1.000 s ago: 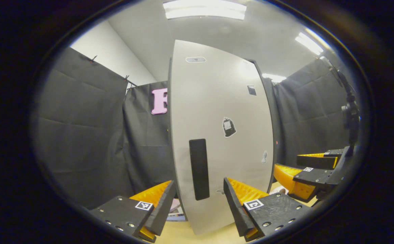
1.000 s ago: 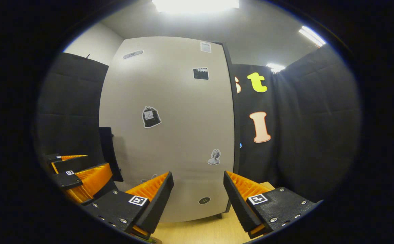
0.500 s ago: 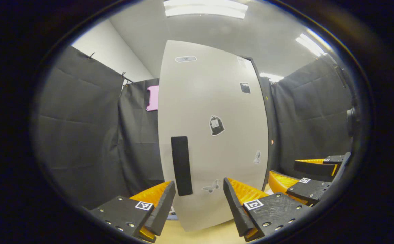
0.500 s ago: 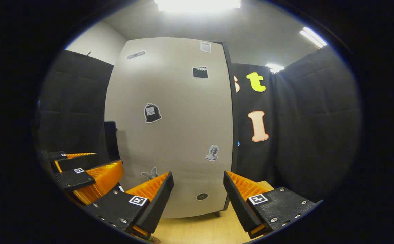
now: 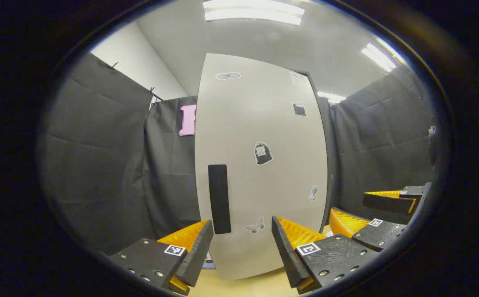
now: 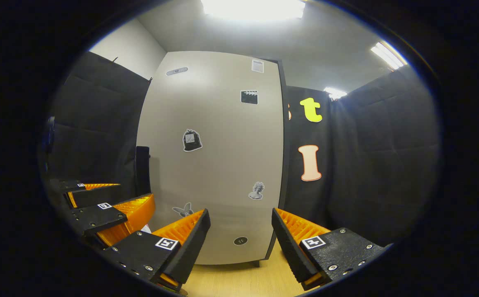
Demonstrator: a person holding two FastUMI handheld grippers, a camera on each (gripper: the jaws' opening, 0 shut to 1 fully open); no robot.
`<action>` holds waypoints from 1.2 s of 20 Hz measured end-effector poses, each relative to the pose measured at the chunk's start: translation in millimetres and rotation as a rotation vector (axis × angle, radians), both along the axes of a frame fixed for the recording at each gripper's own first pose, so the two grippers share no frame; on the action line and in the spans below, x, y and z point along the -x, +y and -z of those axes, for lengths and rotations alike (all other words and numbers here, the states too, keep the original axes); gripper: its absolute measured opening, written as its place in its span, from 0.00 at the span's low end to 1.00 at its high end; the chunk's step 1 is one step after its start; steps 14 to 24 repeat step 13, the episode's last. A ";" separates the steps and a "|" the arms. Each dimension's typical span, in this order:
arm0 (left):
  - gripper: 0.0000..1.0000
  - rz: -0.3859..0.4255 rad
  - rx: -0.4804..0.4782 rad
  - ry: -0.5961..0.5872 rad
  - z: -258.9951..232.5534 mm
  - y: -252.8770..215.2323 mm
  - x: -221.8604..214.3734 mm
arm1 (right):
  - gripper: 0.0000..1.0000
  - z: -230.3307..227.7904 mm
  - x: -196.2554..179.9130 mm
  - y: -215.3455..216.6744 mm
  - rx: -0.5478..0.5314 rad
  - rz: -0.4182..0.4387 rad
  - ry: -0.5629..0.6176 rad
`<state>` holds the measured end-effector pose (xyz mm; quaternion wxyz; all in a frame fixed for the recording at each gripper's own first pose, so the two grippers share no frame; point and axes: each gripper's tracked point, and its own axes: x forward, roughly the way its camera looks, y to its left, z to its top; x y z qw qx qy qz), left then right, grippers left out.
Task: Open the cabinet door with the right hand, grasp the bottle in the cabinet with the left hand and place it on the coaster, then close the cabinet door with the right hand.
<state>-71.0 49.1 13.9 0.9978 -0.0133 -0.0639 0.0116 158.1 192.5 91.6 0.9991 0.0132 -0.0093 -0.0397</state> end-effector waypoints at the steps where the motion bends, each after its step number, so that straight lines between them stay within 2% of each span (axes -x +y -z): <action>1: 0.81 0.005 0.001 -0.006 -1.2 -0.8 -1.2 | 0.93 1.1 1.0 -1.5 0.003 0.005 0.000; 4: 0.82 0.012 -0.010 -0.013 -1.9 -0.9 -2.5 | 0.93 2.9 1.5 -1.0 0.004 0.007 0.008; 5: 0.84 0.008 -0.017 -0.014 -2.0 0.5 -2.3 | 0.93 4.1 1.0 -2.1 0.003 0.009 0.010; 7: 0.82 -0.001 -0.018 -0.012 -1.6 2.1 -2.5 | 0.94 5.5 0.5 -3.2 0.002 0.012 0.013; 8: 0.84 -0.002 -0.010 -0.010 -1.2 1.9 -2.6 | 0.94 5.7 0.0 -4.2 0.006 0.016 0.013; 11: 0.82 -0.004 0.015 0.002 1.6 0.7 -3.6 | 0.94 7.3 -1.1 -5.1 0.010 0.018 0.019; 12: 0.84 -0.011 0.013 0.007 2.4 2.2 -2.5 | 0.94 6.8 -0.4 -6.2 0.011 0.022 0.020; 24: 0.84 -0.017 0.010 0.009 2.3 2.9 -1.9 | 0.94 6.6 0.5 -8.4 0.011 0.026 0.020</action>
